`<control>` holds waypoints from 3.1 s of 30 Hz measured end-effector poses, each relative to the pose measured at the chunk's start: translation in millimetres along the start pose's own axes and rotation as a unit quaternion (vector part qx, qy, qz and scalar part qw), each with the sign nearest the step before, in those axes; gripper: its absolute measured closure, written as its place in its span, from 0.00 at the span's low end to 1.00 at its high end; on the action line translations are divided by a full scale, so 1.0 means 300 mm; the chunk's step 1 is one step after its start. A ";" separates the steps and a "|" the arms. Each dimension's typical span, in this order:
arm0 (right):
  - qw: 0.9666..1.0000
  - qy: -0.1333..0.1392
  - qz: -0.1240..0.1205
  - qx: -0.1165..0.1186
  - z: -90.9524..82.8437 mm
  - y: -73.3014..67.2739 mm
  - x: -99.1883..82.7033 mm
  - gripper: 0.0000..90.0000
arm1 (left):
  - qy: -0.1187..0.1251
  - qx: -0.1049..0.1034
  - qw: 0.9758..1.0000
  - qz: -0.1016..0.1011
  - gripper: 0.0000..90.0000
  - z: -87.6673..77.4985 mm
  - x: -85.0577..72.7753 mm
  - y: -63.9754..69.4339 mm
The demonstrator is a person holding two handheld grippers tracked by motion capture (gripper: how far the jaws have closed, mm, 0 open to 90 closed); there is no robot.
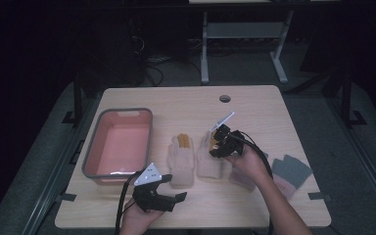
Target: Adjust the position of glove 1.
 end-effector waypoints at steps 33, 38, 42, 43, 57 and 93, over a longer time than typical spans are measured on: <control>0.996 0.030 -0.081 0.036 0.004 -0.176 0.223 0.66 | 0.015 0.017 1.000 -0.008 0.20 -0.037 0.013 -0.003; 0.995 0.027 -0.088 0.041 0.027 -0.188 0.237 0.66 | 0.012 0.020 1.000 -0.007 0.20 -0.036 0.014 -0.011; 0.995 0.020 -0.085 0.043 0.045 -0.194 0.237 0.66 | 0.015 0.018 1.000 -0.011 0.20 -0.034 0.013 -0.011; 0.995 0.020 -0.085 0.043 0.045 -0.194 0.237 0.66 | 0.015 0.018 1.000 -0.011 0.20 -0.034 0.013 -0.011; 0.997 -0.002 -0.066 0.052 0.131 -0.179 0.193 0.62 | 0.010 0.022 1.000 -0.010 0.20 -0.026 0.011 -0.015; 0.993 -0.024 -0.116 0.030 0.210 -0.235 0.227 0.50 | 0.011 0.019 1.000 -0.010 0.20 -0.032 0.011 -0.012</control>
Point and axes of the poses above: each handheld gripper's, and its own axes: z roughly forward along the jaws, x roughly out of its top, y roughly to its right, the point moved 3 cm from there along z, roughly forward along the jaws, and after that the axes turned 4 degrees about -z, right-handed, at the moved point
